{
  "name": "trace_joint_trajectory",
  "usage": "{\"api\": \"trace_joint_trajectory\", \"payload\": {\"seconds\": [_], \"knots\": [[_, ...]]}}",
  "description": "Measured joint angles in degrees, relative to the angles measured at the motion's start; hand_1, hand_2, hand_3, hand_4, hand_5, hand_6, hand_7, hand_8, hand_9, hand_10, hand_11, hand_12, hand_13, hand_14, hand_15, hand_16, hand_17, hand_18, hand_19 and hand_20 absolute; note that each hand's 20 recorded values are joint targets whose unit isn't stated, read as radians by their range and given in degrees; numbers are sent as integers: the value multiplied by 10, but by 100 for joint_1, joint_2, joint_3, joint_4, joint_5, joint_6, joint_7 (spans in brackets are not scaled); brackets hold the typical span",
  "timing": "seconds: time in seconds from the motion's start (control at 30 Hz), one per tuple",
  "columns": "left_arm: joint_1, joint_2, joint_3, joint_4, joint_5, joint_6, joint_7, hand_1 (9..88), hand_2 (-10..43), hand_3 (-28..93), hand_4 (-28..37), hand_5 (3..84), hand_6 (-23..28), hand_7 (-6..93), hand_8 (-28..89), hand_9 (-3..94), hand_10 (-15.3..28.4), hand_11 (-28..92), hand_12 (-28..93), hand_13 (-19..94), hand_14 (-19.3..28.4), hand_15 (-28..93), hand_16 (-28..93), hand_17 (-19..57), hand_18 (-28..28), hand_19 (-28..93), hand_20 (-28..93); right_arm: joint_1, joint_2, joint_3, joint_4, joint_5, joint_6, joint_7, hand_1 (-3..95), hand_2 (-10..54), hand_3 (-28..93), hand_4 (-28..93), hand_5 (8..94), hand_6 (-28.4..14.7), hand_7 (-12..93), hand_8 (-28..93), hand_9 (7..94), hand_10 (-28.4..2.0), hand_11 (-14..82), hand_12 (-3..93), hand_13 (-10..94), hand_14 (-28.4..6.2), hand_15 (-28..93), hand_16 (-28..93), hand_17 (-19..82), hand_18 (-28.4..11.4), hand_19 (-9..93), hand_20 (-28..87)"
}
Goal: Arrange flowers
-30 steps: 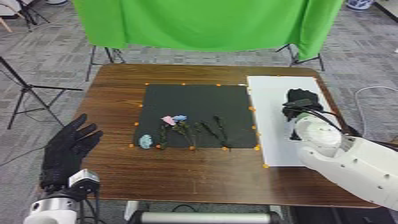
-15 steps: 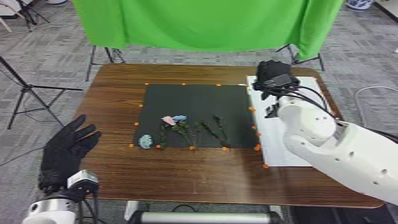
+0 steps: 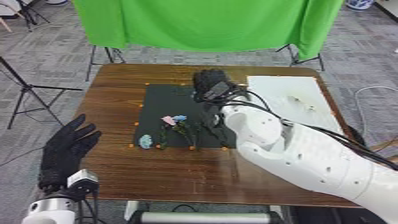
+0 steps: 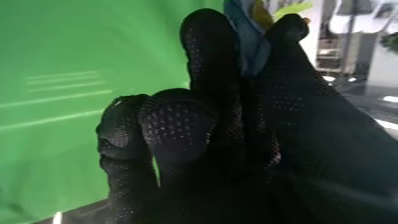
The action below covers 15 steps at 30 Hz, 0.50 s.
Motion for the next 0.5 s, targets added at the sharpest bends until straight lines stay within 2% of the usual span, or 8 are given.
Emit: {"api": "trace_joint_trajectory", "payload": {"seconds": [0.3, 0.5], "knots": [[-32, 0, -30, 10, 6, -9, -18, 229, 53, 825, -234, 389, 99, 172, -111, 365, 196, 312, 106, 275, 263, 549, -95, -69, 248, 601, 208, -179, -301, -430, 268, 34, -15, 173, 518, -95, 831, -283, 799, 8, 303, -12, 902, -77, 209, 336, 789, -44, 751, 162, 366, -214, 932, 315], [-97, 11, -21, 26, 9, -18, -33, 230, 53, 825, -233, 389, 100, 172, -110, 365, 196, 313, 106, 275, 263, 549, -94, -69, 248, 602, 207, -310, -489, -245, 553, 54, -112, 223, 513, -95, 834, -283, 792, 9, 312, -16, 899, -75, 208, 335, 785, -45, 751, 159, 363, -214, 932, 313]]}}
